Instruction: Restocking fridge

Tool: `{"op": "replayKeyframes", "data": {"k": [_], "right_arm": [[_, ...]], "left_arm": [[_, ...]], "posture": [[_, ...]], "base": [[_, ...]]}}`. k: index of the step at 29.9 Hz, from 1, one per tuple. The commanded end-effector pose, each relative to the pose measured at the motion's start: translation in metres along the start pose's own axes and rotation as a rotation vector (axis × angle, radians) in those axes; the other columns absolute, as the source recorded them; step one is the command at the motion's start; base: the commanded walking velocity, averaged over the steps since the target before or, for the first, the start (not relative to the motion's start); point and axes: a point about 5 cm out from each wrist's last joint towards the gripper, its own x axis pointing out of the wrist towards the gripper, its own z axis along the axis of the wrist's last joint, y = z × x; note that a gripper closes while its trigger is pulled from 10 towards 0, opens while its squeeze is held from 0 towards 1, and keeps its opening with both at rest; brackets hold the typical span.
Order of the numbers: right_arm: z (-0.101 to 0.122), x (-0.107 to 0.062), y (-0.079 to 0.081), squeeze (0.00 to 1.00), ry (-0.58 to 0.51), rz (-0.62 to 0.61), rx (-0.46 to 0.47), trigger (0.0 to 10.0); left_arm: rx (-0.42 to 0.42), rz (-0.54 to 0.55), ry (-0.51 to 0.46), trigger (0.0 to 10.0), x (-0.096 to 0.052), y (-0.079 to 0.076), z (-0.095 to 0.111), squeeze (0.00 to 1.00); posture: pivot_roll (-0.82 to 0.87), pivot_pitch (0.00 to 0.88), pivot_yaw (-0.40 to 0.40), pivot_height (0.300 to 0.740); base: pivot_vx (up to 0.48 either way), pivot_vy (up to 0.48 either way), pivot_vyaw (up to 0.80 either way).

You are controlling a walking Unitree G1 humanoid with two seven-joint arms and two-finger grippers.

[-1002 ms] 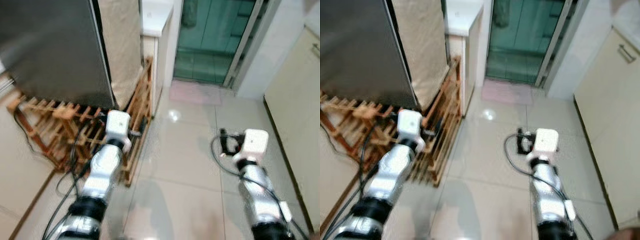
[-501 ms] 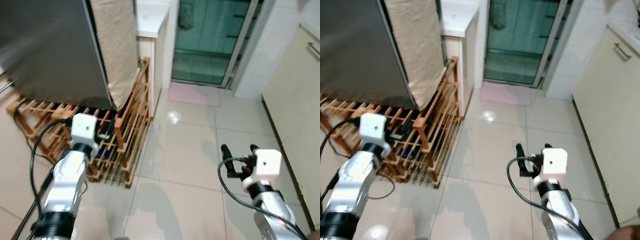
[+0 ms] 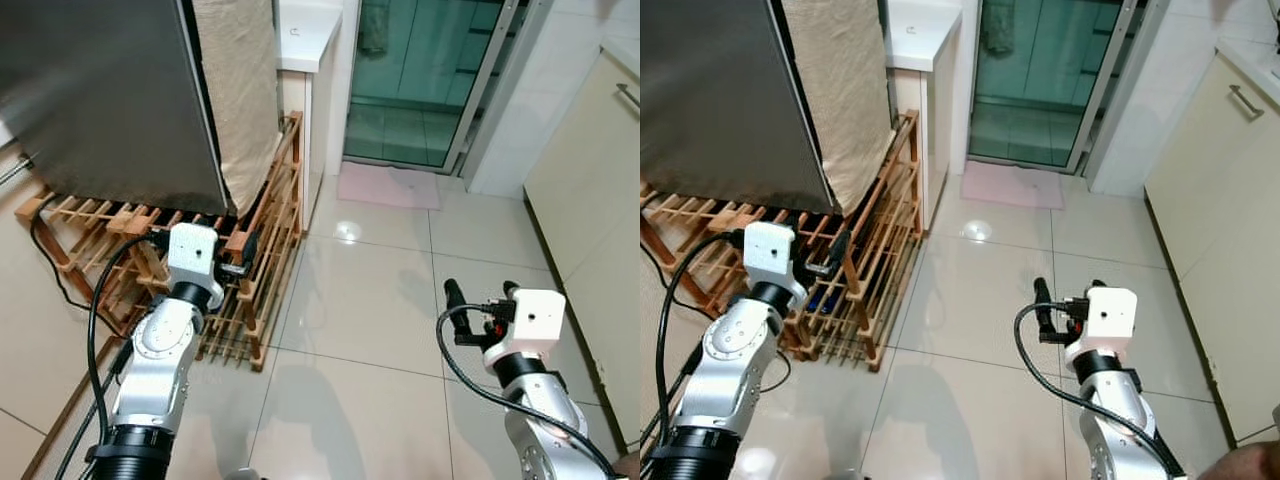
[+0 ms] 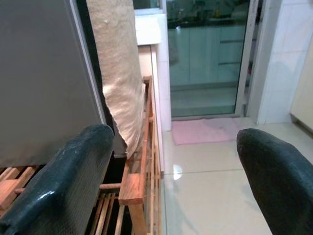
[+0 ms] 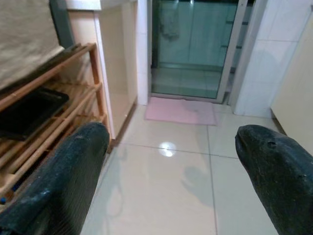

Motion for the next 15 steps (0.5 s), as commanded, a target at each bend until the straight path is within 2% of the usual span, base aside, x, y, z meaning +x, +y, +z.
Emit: {"op": "replayKeyframes", "data": {"k": [1,15], "right_arm": [[0.001,0.004,-0.007,0.0,-0.004,-0.025,-0.007,10.0],[0.001,0.015,-0.006,0.0,-0.018,-0.044,-0.012,10.0]], "left_arm": [[0.006,-0.004,-0.006,10.0,0.005,-0.004,0.004,0.0],[-0.046,0.037,-0.004,10.0,0.01,-0.01,0.005,0.0]], "posture": [[0.02,0.0,-0.005,0.74],[0.01,0.0,-0.006,0.74]], "base": [[0.39,0.0,0.0],[0.452,0.0,0.0]]}}
